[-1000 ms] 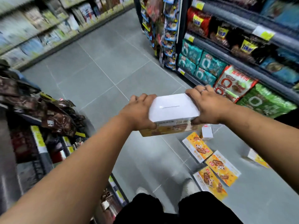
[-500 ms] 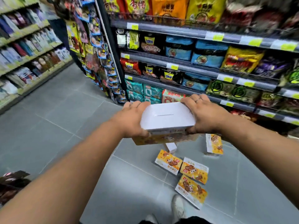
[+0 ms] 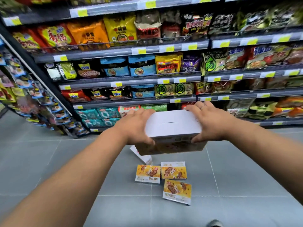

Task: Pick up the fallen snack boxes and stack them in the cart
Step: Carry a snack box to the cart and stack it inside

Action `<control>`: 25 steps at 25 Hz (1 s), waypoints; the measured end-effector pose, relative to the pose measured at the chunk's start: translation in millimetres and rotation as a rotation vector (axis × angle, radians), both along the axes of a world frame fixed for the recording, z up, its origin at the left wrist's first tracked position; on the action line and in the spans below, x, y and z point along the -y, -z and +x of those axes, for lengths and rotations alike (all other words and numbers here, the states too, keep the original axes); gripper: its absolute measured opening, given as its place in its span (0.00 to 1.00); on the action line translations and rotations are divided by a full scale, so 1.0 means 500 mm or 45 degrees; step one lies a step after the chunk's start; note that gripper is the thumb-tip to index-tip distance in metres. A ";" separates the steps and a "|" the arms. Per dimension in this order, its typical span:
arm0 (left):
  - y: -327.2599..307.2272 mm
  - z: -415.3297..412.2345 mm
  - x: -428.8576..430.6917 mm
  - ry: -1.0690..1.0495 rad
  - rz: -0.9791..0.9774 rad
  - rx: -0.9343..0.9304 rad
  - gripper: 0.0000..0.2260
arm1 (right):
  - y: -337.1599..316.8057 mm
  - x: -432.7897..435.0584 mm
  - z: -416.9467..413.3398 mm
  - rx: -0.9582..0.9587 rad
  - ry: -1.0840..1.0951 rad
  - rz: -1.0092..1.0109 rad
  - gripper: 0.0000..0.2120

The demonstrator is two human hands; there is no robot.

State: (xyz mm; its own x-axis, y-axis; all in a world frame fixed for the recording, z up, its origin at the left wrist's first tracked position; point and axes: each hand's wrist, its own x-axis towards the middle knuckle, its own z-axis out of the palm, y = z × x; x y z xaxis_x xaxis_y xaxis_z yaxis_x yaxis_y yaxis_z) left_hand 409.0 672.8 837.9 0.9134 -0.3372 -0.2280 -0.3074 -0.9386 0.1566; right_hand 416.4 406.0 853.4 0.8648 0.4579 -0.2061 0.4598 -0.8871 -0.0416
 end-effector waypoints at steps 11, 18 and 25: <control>-0.035 0.187 0.592 0.377 -0.051 0.011 0.50 | -0.032 0.578 0.031 -0.006 0.358 0.011 0.53; -0.059 0.298 0.956 0.659 -0.102 0.002 0.47 | -0.068 0.914 0.030 0.030 0.621 0.028 0.53; -0.058 0.457 1.324 1.004 -0.092 0.028 0.48 | -0.067 1.205 0.052 0.054 0.918 0.034 0.52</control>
